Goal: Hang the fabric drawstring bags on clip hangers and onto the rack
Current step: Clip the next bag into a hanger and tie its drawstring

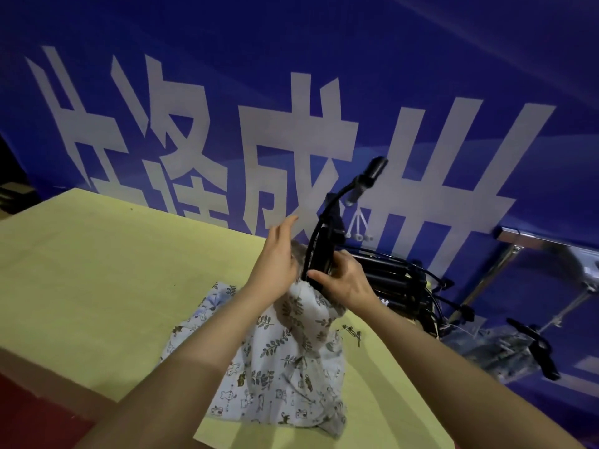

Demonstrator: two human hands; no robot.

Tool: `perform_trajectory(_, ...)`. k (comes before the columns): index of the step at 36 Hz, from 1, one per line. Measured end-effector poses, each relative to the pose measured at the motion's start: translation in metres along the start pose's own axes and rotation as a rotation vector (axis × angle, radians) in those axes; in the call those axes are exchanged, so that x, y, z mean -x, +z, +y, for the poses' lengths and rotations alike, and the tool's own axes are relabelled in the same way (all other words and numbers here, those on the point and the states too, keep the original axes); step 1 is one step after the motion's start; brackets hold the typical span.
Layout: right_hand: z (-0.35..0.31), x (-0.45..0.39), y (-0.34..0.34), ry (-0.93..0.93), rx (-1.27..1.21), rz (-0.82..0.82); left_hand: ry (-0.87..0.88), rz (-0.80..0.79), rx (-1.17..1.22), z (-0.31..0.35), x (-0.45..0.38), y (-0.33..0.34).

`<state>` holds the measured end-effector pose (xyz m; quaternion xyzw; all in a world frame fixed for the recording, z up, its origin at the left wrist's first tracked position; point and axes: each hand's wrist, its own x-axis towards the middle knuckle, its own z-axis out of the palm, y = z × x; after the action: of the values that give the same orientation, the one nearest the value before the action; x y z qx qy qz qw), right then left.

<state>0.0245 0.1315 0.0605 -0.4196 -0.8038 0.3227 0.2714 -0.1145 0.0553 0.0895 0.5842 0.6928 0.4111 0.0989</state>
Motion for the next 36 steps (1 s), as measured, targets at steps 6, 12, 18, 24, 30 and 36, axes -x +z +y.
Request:
perform_trajectory(6,-0.009,-0.009,0.012,-0.047,0.098,-0.057,0.182,0.038,-0.082,-0.002,0.000,0.000)
perform_trajectory(12,-0.007,-0.011,0.012,-0.048,0.044,-0.111,0.258,-0.010,-0.312,-0.010,0.003,-0.012)
perform_trajectory(18,-0.007,-0.006,0.003,0.059,-0.100,-0.097,0.156,-0.032,-0.324,0.001,0.000,-0.017)
perform_trajectory(24,0.000,-0.001,-0.012,0.133,-0.033,0.047,0.115,-0.007,-0.202,-0.008,-0.004,-0.020)
perform_trajectory(30,-0.004,-0.004,-0.018,0.134,0.029,0.137,0.137,-0.015,-0.147,-0.007,-0.001,-0.018)
perform_trajectory(36,-0.009,-0.006,-0.029,0.130,-0.045,0.288,0.063,-0.010,-0.114,0.008,0.003,-0.021)
